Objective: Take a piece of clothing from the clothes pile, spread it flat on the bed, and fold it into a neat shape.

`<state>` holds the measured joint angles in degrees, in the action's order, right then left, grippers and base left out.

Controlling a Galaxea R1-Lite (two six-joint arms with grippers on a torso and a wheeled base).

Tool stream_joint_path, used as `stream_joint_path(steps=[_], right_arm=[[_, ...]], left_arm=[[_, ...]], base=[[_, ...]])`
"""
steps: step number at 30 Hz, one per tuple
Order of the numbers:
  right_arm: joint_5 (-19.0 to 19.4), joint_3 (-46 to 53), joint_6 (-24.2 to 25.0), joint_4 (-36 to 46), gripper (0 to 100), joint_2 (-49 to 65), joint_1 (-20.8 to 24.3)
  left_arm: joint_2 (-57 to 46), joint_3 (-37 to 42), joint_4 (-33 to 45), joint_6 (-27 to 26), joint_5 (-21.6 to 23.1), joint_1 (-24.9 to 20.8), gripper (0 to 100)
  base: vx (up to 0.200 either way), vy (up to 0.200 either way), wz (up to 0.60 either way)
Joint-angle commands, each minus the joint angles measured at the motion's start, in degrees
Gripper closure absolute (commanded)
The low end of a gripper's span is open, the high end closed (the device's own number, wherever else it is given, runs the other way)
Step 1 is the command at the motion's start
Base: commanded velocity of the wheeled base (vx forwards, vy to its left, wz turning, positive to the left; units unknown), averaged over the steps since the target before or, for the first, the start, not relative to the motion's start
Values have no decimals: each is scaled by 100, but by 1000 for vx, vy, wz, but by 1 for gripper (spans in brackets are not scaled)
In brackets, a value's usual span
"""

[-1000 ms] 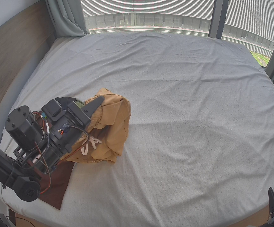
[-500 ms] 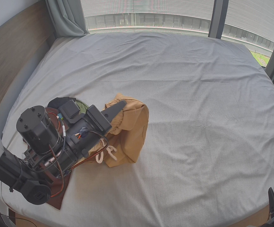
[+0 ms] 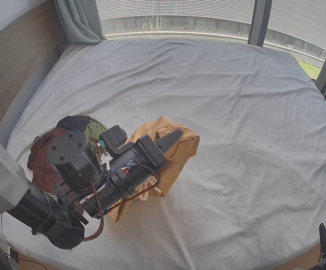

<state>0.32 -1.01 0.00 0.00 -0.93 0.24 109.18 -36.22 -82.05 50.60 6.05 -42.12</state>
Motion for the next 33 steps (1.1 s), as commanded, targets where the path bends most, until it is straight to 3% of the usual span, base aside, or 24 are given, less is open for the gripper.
stream_joint_path(steps=[1,19,33], right_arm=[[3,92,0,0,0,93,2],[3,92,9,0,0,93,-7],[3,92,9,9,0,93,2]], left_arm=[[288,-149,-3,-7,19,-235,100],[1738,-1274,40,2,11,-895,100],[1870,-1845,128,11,72,-1440,100]], base=[[0,0,0],[0,0,0],[0,0,0]])
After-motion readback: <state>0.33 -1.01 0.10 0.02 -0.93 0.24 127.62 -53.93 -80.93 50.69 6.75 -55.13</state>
